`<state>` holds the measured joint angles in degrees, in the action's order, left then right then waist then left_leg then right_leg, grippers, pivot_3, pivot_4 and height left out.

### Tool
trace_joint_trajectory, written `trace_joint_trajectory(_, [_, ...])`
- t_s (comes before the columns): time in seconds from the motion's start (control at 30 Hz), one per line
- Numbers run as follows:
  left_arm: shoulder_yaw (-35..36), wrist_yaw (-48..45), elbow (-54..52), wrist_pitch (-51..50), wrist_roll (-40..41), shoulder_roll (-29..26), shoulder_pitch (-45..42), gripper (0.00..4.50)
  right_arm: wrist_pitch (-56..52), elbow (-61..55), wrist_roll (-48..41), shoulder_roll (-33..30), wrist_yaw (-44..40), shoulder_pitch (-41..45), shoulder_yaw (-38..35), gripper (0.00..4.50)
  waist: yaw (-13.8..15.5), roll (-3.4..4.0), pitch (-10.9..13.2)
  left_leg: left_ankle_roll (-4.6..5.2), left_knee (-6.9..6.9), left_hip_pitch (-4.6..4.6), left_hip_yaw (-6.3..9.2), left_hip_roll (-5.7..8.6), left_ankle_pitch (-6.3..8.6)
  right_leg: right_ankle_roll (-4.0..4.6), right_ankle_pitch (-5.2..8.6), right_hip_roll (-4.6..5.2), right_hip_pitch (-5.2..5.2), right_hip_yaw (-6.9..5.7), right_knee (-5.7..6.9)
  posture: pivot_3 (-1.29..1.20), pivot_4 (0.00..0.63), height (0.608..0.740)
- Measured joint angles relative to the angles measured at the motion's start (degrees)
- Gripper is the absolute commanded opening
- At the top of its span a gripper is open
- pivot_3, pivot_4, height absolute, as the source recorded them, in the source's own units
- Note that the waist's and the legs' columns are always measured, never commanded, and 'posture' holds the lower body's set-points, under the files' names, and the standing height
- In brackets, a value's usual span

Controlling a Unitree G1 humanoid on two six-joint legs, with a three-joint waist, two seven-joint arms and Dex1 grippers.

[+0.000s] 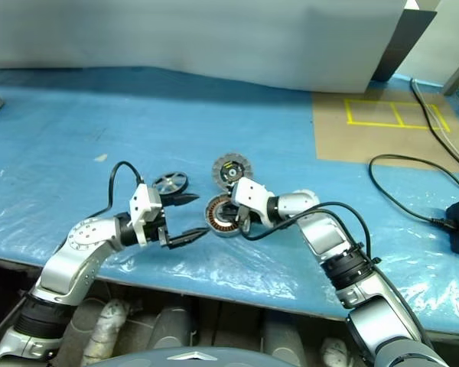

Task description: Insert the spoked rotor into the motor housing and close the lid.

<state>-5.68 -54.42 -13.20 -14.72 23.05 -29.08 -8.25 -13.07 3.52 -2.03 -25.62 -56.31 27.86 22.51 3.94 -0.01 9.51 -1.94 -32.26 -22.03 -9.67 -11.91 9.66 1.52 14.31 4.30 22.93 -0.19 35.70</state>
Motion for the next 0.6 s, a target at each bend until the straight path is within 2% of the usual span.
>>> trace_joint_trajectory(0.1, [0.00, 0.04, -0.48, -0.76, 0.18, 0.00, -0.21, 4.50, 0.33, -0.02, 0.29, -0.06, 0.20, 0.02, -0.20, 2.13, -0.03, -0.01, 0.00, 0.00, 0.01, 0.02, -0.01, -0.01, 0.00, 0.00, 0.00, -0.01, 0.00, 0.01, 0.00, 0.00, 0.150, 0.740])
trace_joint_trajectory(0.37, [0.18, 0.21, -1.22, -2.70, 0.77, -0.28, -0.56, 4.50, -4.71, -0.52, -1.89, 0.47, -0.32, 0.11, -1.82, 2.13, -0.01, -0.01, 0.00, 0.00, 0.01, 0.02, -0.01, -0.01, 0.00, 0.00, 0.00, -0.01, 0.00, 0.02, 0.01, 0.00, 0.150, 0.740])
trace_joint_trajectory(0.6, [0.58, 0.46, -2.06, -4.04, 1.19, -0.54, -0.96, 4.50, -12.68, -5.25, -8.60, 0.56, -1.94, -0.35, -5.46, 2.13, 0.00, -0.01, 0.00, 0.00, 0.03, 0.00, -0.01, -0.01, 0.00, 0.01, 0.00, -0.02, 0.04, 0.02, 0.00, 0.00, 0.150, 0.740])
